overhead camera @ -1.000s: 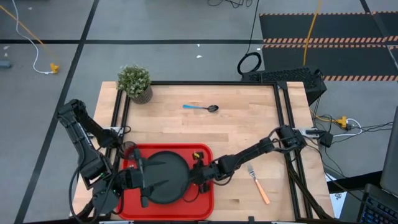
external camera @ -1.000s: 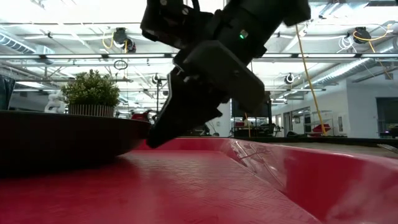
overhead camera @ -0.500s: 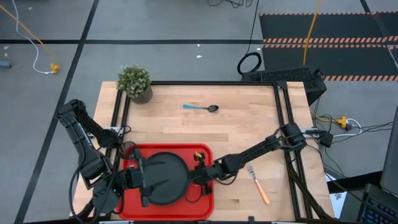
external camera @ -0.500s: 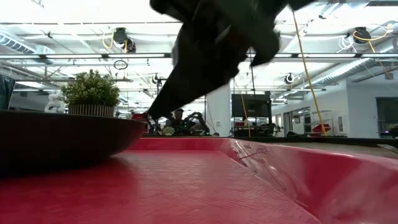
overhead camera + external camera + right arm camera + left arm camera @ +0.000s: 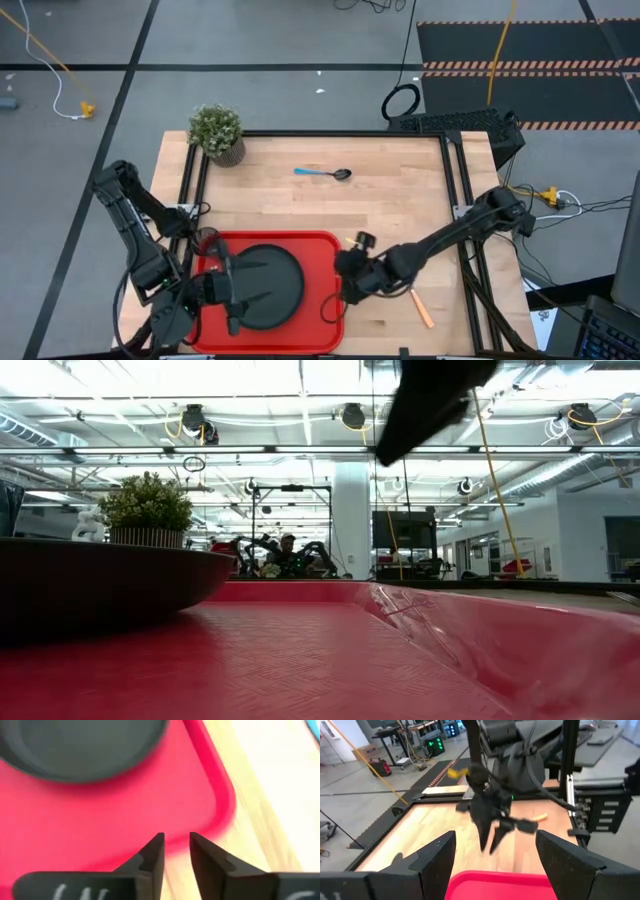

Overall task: Pick and place plate/cup/fork/spoon on tray
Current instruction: Put the orange fork on the red serving tray on the right side of the black plate

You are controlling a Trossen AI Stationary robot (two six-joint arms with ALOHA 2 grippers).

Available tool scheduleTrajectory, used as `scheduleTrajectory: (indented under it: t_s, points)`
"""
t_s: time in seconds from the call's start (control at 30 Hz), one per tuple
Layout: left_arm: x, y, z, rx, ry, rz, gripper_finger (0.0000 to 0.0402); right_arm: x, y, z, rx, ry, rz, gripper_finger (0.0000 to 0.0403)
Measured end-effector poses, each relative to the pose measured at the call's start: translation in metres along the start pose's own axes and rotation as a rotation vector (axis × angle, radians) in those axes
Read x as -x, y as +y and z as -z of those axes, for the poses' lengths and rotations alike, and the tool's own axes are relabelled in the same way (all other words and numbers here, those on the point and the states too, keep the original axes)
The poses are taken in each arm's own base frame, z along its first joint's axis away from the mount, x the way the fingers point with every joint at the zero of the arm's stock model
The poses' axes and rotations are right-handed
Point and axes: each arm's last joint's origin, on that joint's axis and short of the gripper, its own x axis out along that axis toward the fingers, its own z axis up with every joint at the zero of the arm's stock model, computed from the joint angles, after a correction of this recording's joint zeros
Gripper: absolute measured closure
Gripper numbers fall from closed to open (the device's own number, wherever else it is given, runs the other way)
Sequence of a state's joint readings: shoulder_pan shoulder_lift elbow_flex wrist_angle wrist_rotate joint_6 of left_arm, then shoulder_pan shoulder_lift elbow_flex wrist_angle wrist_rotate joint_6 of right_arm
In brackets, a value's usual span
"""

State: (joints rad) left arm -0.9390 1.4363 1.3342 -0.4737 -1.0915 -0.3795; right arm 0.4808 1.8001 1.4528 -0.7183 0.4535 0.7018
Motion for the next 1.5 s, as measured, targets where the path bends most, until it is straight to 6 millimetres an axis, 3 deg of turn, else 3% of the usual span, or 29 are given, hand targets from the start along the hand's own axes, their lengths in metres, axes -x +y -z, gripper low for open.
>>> scheduleTrajectory:
  t_s: [0.27, 0.67, 0.87, 1.2, 1.5]
  points:
    - [-0.007, -0.015, 0.011, -0.012, 0.039, 0.042, 0.0124, 0.019, 0.004, 0.035, -0.185, 0.081, 0.171, 0.0267]
    - [-0.015, -0.049, 0.042, -0.023, 0.138, 0.143, 0.0124, 0.046, 0.028, 0.074, -0.26, 0.001, 0.19, 0.0259]
    - [-0.014, -0.067, 0.059, -0.034, 0.169, 0.167, 0.0124, 0.042, 0.031, 0.108, -0.323, 0.036, 0.197, 0.0259]
    - [-0.003, -0.077, 0.066, 0.03, 0.182, 0.197, 0.0124, 0.029, 0.014, 0.163, -0.726, 0.364, 0.379, 0.0259]
    - [0.008, -0.081, 0.068, 0.046, 0.176, 0.219, 0.0124, 0.028, 0.015, 0.171, -0.779, 0.411, 0.378, 0.0259]
